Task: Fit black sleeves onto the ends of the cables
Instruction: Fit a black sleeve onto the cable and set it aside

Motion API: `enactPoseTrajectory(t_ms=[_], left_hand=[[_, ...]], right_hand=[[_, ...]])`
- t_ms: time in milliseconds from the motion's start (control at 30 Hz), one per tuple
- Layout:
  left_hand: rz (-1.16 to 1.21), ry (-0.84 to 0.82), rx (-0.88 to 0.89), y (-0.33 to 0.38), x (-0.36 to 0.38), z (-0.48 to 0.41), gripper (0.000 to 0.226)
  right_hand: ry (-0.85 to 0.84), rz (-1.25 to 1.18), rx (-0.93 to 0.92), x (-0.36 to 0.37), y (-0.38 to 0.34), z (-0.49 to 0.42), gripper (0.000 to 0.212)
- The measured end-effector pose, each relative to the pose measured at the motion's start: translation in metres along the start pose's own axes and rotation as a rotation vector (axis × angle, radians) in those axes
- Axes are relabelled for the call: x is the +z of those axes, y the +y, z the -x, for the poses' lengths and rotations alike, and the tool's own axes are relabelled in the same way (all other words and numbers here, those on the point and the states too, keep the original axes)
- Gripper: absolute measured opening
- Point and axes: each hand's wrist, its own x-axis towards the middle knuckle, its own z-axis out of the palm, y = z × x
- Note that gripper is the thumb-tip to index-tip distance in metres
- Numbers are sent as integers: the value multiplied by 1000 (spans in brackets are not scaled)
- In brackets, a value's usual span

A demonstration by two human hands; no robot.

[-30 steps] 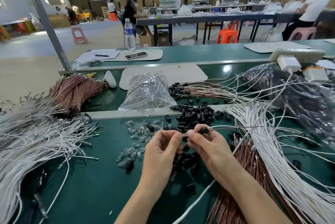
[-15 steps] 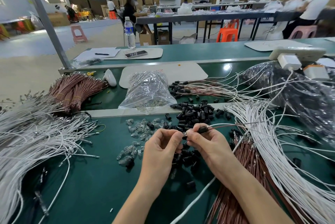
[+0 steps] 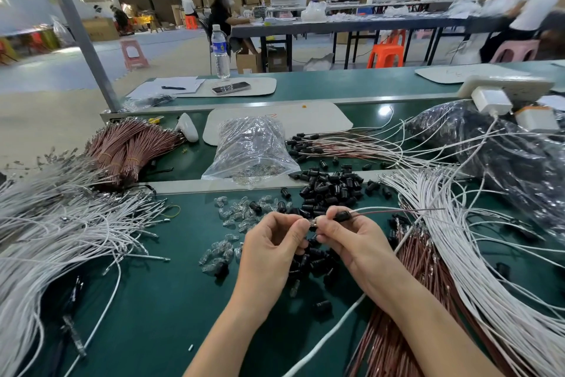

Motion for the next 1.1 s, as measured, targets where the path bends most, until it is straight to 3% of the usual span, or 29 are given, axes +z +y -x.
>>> enactPoseTrajectory(t_ms=[533, 700, 833, 1100], left_hand=[[-90, -53, 30, -3, -4, -1, 4], [-75, -21, 50, -5, 0, 0, 7], [-272, -46, 216, -8, -1, 1, 24], [-440, -25, 357, -9, -6, 1, 30]], right_hand=[[-20, 241, -34, -2, 6, 1, 16], [-5, 132, -8, -2, 3, 1, 13], [18, -34, 44, -2, 0, -2, 11], [0, -36, 117, -4, 1, -1, 16]])
